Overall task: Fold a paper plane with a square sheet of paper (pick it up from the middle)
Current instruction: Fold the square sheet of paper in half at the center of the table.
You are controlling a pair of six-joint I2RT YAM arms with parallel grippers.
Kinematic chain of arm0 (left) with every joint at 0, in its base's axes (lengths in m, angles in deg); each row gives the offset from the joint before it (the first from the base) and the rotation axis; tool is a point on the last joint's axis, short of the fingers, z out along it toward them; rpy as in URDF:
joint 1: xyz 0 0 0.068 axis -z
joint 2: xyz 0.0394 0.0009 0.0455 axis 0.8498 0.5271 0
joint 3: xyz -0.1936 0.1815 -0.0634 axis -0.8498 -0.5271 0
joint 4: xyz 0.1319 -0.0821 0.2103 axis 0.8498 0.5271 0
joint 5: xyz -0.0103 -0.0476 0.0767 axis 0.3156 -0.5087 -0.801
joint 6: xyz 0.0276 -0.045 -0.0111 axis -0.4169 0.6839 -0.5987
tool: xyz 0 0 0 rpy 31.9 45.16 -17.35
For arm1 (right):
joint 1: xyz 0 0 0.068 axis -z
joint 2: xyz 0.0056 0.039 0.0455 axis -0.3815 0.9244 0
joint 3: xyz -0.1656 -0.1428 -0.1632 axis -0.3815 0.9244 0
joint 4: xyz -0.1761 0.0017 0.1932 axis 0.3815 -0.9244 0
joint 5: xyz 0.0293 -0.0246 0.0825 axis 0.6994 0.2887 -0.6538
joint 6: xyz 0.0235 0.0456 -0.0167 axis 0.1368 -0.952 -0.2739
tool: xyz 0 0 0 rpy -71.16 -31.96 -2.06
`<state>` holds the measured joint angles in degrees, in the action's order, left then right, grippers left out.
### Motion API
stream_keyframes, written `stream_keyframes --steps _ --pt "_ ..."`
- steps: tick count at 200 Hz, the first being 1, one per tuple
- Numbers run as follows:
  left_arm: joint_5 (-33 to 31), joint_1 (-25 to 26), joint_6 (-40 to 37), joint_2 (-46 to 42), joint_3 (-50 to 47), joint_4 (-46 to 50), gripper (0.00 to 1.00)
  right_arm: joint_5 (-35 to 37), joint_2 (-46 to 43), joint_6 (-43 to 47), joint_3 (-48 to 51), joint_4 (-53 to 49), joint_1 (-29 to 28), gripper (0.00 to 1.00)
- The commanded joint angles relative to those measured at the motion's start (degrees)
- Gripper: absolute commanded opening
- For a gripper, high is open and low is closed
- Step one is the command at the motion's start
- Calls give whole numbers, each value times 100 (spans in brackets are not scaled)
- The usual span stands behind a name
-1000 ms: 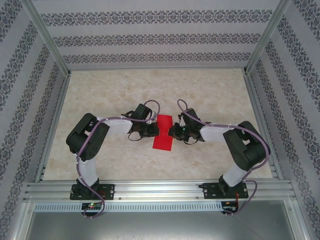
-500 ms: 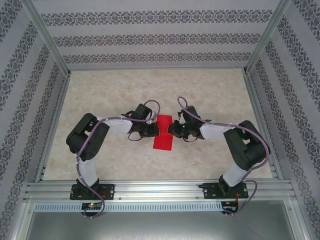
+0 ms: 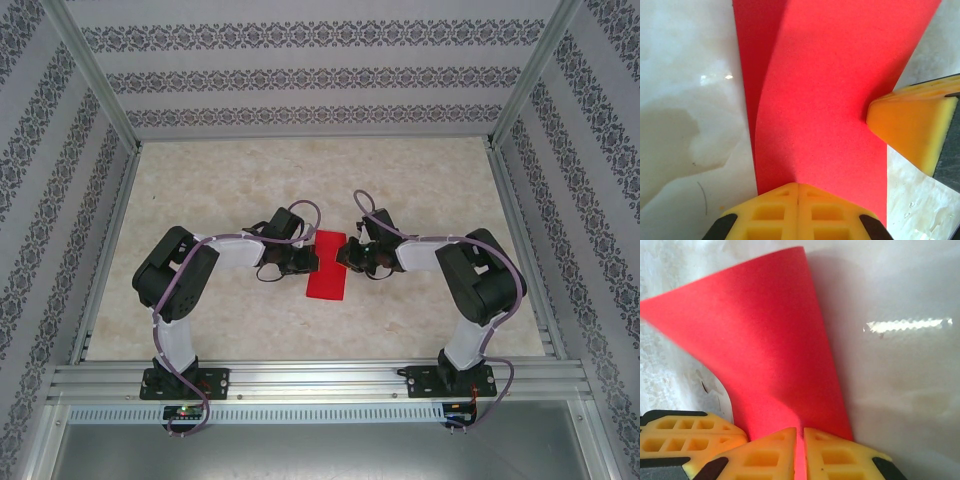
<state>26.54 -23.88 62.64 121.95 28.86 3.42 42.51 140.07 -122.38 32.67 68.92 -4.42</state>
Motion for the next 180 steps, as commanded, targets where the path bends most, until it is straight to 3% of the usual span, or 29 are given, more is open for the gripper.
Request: stream_keyframes --steps 1,47,133,180 --pt "-264 90 -178 284 -133 683 0 60 -32 112 -173 -248 13 14" --pt "-285 85 -217 253 -141 713 0 -130 -346 209 -616 -428 82 15" --pt "-266 88 -215 247 -149 696 0 -156 590 27 -303 105 189 14" --pt "-301 86 -242 234 -160 730 0 -142 93 174 -601 -388 214 17"
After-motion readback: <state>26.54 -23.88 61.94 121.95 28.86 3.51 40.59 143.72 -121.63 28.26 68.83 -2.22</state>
